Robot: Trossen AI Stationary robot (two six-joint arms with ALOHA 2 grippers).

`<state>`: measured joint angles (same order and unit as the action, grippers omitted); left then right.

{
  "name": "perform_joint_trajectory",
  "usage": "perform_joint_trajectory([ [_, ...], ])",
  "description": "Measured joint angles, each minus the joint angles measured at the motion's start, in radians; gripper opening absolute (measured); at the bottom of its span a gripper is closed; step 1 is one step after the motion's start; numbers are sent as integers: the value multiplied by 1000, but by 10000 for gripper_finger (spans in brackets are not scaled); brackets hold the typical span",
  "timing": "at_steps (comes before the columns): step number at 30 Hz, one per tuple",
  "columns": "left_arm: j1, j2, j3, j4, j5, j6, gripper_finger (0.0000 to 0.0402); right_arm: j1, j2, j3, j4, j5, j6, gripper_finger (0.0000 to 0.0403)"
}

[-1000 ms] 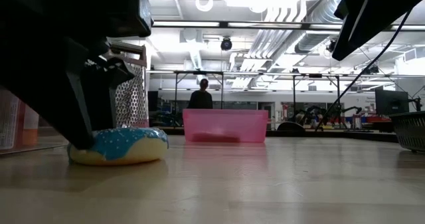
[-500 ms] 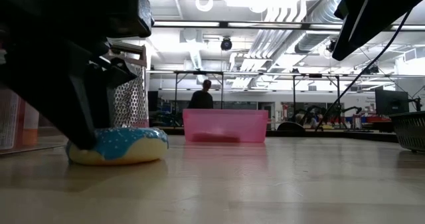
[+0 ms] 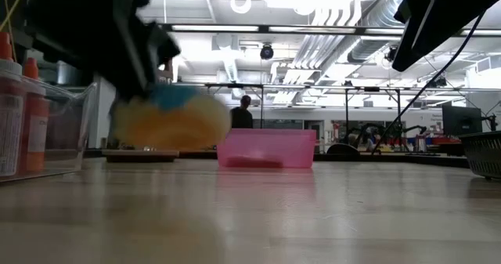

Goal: Pick & Place Food Item
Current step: Put the light blue donut into the black bin

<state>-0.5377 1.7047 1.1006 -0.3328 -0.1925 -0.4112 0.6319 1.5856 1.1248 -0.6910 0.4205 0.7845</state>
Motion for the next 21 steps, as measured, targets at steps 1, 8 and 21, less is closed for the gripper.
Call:
perform_joint_trajectory([
  [1, 1, -9, 9, 2, 0, 12, 82, 0, 0, 0, 0, 0, 0, 215],
  [8, 6, -65, 27, 149, 57, 97, 82, 0, 0, 0, 80, 42, -98, 215],
  [21, 6, -68, 27, 336, 109, 107, 82, 15, 12, 0, 393, 74, -753, 215],
])
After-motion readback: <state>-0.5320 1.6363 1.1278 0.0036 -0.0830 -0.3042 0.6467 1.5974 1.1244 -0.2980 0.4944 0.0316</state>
